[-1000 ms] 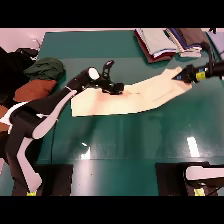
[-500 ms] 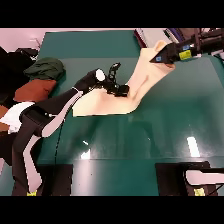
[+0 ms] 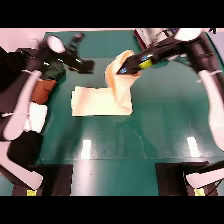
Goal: Fold the shirts.
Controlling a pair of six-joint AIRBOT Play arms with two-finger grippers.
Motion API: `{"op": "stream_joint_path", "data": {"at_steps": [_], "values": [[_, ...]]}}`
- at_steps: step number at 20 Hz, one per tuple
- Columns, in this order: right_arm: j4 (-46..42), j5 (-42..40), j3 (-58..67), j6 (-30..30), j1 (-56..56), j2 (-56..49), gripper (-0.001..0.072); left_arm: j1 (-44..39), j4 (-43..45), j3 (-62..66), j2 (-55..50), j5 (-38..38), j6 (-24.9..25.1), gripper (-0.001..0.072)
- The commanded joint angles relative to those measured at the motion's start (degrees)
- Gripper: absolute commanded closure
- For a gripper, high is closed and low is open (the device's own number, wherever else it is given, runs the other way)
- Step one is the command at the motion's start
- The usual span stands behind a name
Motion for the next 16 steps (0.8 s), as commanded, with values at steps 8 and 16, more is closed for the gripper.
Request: {"op": "stream_joint_path", "data": {"at_steps": [8, 16], "values": [[-3.82, -17.42, 4.46, -2.38, 14.84, -11.98, 0.0401, 11.78, 3.89, 0.09, 14.73, -6.27, 1.29, 0.0684], [-8.81, -16.2, -31.98, 2.73, -9.7, 3.58, 0.0103, 5.68, 3.67, 0.07, 14.67, -3.82, 2.51, 0.0684]]}}
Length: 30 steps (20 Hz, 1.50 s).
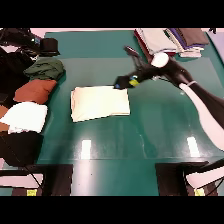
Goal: Fold the shirts.
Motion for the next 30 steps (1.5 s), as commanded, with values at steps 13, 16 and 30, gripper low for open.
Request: {"op": "stream_joint_path", "data": {"at_steps": [13, 16, 30], "values": [[21.18, -8.35, -0.92, -0.28, 2.78, -17.92, 0.0363, -3.61, -0.04, 0.0, -0.02, 1.51, 0.39, 0.0683], [20.87, -12.31, 3.56, -2.05, 4.98, -18.78, 0.0685, -3.61, -0.04, 0.0, -0.02, -0.44, 0.37, 0.0684], [-3.23, -7.52, -18.34, -1.27, -41.2, 19.15, 0.0699, -13.9, 0.04, 0.0, -0.02, 1.05, 1.73, 0.0684]]}}
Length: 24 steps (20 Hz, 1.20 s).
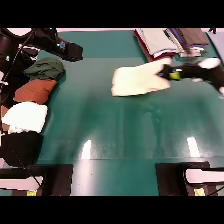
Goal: Fold the shirts.
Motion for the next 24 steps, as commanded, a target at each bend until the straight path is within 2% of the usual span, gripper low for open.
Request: {"op": "stream_joint_path", "data": {"at_steps": [1, 5, 8, 12, 16, 17, 18, 19, 20, 21, 24], "values": [[-7.19, 1.95, -6.56, 0.11, -16.83, 9.6, 0.0699, -1.42, -0.13, 0.0, -0.04, 0.24, 0.17, 0.0684], [-9.46, -0.09, -11.21, 0.15, -35.63, 16.68, 0.0699, -1.42, -0.09, 0.0, -0.04, 0.42, -0.04, 0.0684], [-10.64, 0.55, -14.1, 0.13, -45.27, 19.08, 0.0699, -1.42, -0.09, 0.0, -0.04, 0.44, -0.07, 0.0683], [-15.96, 0.85, -20.13, 0.46, -47.52, 21.77, 0.0699, -1.42, -0.09, 0.0, -0.04, 0.39, -0.04, 0.0684], [-17.9, 2.64, -26.08, 0.61, -43.1, 25.18, 0.0697, -1.42, -0.07, 0.0, -0.04, 0.39, 0.02, 0.0683], [-20.5, 3.34, -26.73, 0.61, -41.51, 25.9, 0.0674, -1.42, -0.07, 0.0, -0.04, 0.37, 0.07, 0.0683], [-23.58, 3.85, -26.82, 0.68, -40.35, 26.4, 0.0503, -1.42, -0.07, 0.0, -0.04, 0.39, 0.17, 0.0683], [-26.69, 3.85, -26.71, 2.01, -39.8, 27.1, 0.0289, -1.42, -0.07, 0.0, -0.04, 0.39, 0.44, 0.0683], [-28.55, 4.2, -26.23, 3.34, -39.89, 27.65, 0.0166, -1.42, -0.07, 0.0, -0.04, 0.42, 0.44, 0.0683], [-29.97, 5.35, -25.09, 3.8, -40.41, 28.02, 0.0134, -1.42, -0.07, 0.0, -0.04, 0.39, 0.44, 0.0683], [-35.04, 10.69, -18.93, 3.82, -43.6, 28.33, 0.0134, -1.42, -0.07, 0.0, -0.04, 0.42, 0.44, 0.0683]]}}
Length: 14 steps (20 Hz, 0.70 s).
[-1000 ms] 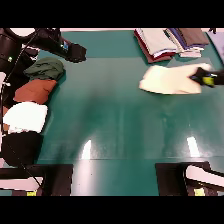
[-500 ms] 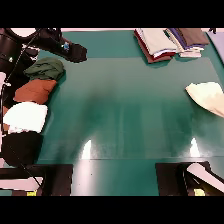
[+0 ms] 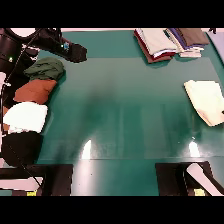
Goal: Fold the shirts.
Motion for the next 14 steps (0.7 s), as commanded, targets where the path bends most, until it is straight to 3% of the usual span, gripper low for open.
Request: {"op": "stream_joint_path", "data": {"at_steps": [1, 3, 5, 8, 13, 14], "values": [[-6.67, 5.73, 6.38, 0.96, -3.13, 0.72, 0.0134, -0.02, 0.02, 0.0, -0.04, 0.02, 0.13, 0.0683], [-4.24, 8.24, 11.04, 2.43, -4.66, 0.72, 0.0136, -0.02, -0.02, 0.0, -0.04, 0.04, 0.13, 0.0683], [4.66, 9.88, 13.94, 2.47, -3.37, 0.79, 0.0138, -0.02, 0.02, 0.0, -0.04, 0.87, 0.15, 0.0683], [15.54, 9.68, 12.98, 2.45, 5.73, 2.62, 0.0138, -0.02, 0.0, 0.02, -0.02, 1.84, 0.09, 0.0683], [15.93, 6.14, 7.45, 2.45, 29.97, 6.45, 0.014, -0.02, 0.0, 0.02, -0.02, 3.15, 0.11, 0.0682], [15.93, 5.09, 6.45, 2.45, 34.75, 6.97, 0.0205, -0.02, 0.0, 0.02, -0.02, 3.48, 0.11, 0.0683]]}}
